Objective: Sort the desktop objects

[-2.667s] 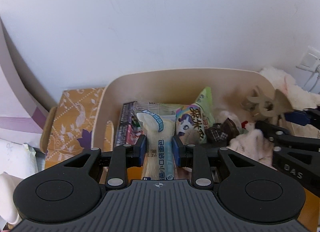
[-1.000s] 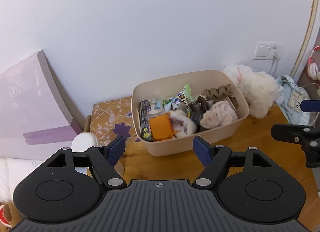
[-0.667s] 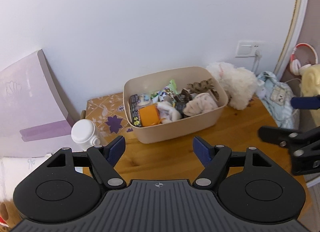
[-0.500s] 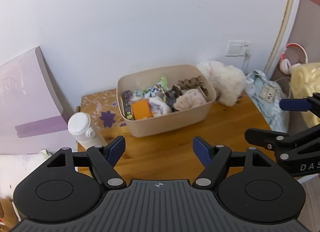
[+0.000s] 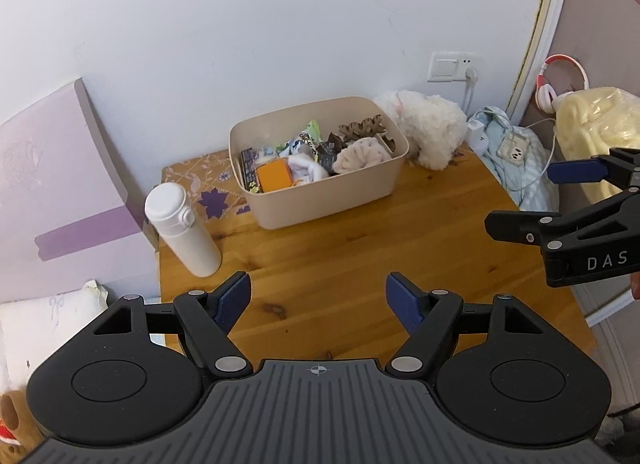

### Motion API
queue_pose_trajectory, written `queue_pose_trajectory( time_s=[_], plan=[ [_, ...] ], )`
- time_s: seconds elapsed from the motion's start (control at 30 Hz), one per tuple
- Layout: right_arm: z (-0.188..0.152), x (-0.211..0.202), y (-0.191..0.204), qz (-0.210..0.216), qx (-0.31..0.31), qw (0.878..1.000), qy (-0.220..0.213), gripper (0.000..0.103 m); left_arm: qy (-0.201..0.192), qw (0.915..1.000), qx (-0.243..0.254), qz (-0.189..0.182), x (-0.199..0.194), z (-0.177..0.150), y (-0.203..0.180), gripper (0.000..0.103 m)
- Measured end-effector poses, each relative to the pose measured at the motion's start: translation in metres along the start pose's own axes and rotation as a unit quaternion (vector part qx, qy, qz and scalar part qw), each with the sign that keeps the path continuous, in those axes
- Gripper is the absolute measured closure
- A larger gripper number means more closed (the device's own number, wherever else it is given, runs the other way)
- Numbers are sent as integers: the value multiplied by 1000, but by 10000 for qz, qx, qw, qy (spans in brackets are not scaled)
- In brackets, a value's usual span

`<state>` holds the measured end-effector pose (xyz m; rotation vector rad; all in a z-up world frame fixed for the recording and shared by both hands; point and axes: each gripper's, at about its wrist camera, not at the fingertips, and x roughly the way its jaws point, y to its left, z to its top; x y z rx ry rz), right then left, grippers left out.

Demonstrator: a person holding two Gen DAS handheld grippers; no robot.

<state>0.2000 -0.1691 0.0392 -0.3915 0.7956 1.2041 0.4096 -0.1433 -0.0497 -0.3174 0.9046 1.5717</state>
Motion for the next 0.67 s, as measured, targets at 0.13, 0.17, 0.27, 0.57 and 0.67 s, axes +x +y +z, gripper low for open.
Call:
queue_pose_trajectory(
  time_s=[0.13, 0.17, 0.27, 0.57, 0.67],
  plan=[
    [-6, -9, 3, -41, 17, 10000, 15, 0, 29, 10000, -54, 68, -9, -5, 1, 27],
    [-8, -11, 3, -32, 54, 10000, 31, 0, 38, 9999, -41, 126, -11, -6, 1, 27],
    [-12, -17, 3, -3, 133, 9999, 65, 0, -30, 9997, -27, 248, -18, -8, 2, 27],
    [-18, -25, -1, -102, 203, 9997, 125, 0, -6, 9999, -97, 97, -21, -10, 2, 27],
    [-20, -25, -5, -126, 256, 9995, 150, 0, 48, 9998, -191, 48, -19, -10, 3, 27]
  ],
)
